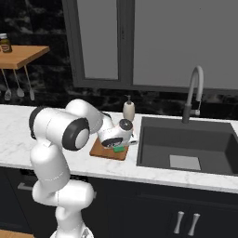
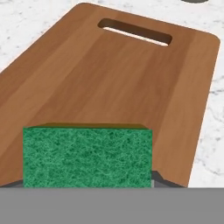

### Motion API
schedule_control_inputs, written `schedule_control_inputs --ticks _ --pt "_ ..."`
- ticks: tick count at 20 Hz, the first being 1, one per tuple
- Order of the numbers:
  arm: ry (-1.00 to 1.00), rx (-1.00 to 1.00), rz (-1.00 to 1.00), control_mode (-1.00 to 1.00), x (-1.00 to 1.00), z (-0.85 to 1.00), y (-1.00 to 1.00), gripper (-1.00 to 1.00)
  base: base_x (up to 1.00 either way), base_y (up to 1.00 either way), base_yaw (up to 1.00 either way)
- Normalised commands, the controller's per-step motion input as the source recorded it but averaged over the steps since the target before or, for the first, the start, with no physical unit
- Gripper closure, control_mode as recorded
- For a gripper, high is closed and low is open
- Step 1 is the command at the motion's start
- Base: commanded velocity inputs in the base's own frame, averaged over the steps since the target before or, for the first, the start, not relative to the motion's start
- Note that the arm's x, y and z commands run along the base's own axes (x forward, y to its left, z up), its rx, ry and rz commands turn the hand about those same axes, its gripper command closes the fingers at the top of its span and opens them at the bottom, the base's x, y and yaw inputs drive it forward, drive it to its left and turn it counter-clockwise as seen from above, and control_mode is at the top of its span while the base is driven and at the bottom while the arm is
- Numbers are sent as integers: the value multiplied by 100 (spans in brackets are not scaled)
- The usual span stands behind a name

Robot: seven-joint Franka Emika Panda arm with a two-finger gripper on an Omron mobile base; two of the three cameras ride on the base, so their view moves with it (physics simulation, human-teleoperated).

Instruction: Pick up the sponge from the counter and clean the cutting board by briefly scrubbing or pressing down on the cutting board. Once finished, release the sponge.

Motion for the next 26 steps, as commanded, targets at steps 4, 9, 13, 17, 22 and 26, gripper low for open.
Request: schedule_control_inputs --ticks 4,9,13,17,22,26 --pt "0 0 -5 -100 44 -2 0 100 0 0 0" --pt "0 0 -5 -100 59 -11 -4 100 0 0 0" --pt "0 5 -1 -100 80 -17 -33 100 0 0 0" --pt "0 6 0 -100 66 -15 -29 100 0 0 0" --pt "0 3 0 -100 41 -12 -4 100 0 0 0" --pt "0 0 0 -100 5 -14 1 100 0 0 0"
